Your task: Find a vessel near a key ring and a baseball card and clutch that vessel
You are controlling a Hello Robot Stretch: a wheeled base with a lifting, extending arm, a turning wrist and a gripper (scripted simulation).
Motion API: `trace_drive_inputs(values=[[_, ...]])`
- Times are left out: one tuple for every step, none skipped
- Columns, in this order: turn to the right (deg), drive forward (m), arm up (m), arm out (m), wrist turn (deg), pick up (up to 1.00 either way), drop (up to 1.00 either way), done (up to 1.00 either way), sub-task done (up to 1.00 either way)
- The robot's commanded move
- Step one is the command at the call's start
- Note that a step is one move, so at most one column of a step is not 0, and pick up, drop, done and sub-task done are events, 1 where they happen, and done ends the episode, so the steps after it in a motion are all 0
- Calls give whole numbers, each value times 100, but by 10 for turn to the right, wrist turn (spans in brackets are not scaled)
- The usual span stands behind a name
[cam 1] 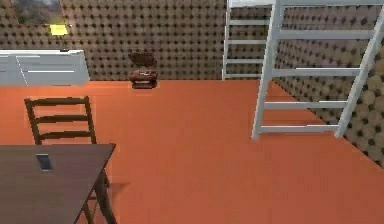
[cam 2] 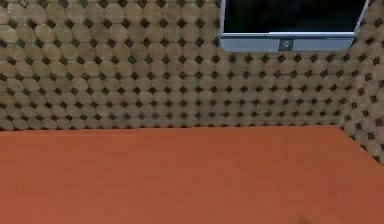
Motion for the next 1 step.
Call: trace_drive_inputs(values=[[450,0,0,0,0,0,0,0,0]])
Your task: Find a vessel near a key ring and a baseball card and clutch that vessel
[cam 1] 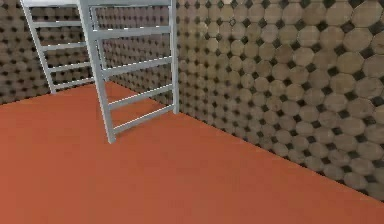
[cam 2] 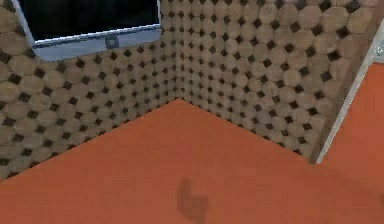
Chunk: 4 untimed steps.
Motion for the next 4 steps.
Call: trace_drive_inputs(values=[[450,0,0,0,0,0,0,0,0],[0,5,0,0,0,0,0,0,0],[-450,0,0,0,0,0,0,0,0],[-300,0,0,0,0,0,0,0,0]])
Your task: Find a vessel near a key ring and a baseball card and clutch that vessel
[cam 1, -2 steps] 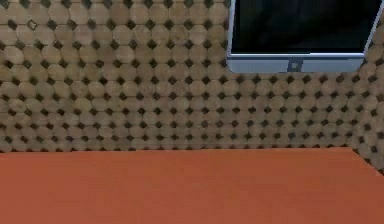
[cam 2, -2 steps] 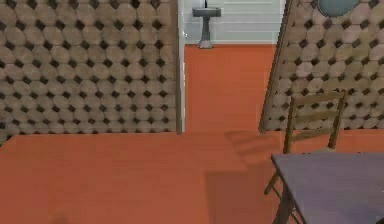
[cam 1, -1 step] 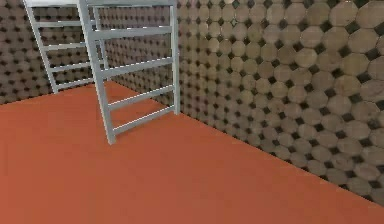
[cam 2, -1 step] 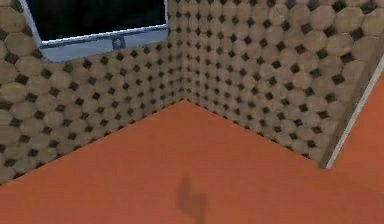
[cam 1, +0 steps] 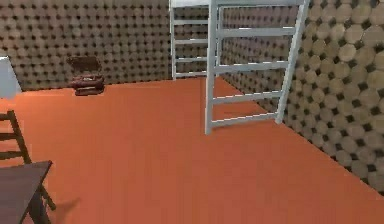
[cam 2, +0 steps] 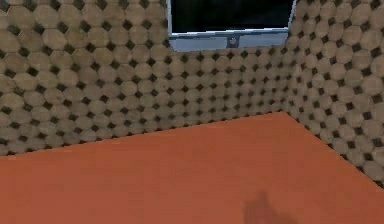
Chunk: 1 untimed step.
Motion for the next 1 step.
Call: trace_drive_inputs(values=[[0,10,0,0,0,0,0,0,0]])
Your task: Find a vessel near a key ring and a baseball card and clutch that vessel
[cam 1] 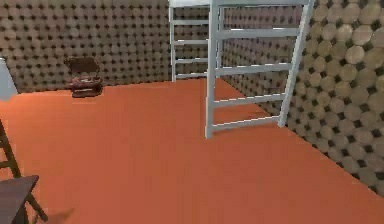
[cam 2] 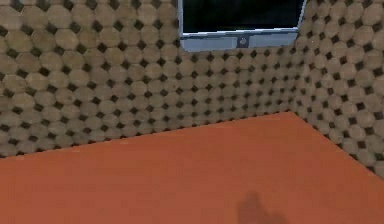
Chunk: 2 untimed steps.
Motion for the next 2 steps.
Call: trace_drive_inputs(values=[[-450,0,0,0,0,0,0,0,0],[-450,0,0,0,0,0,0,0,0]])
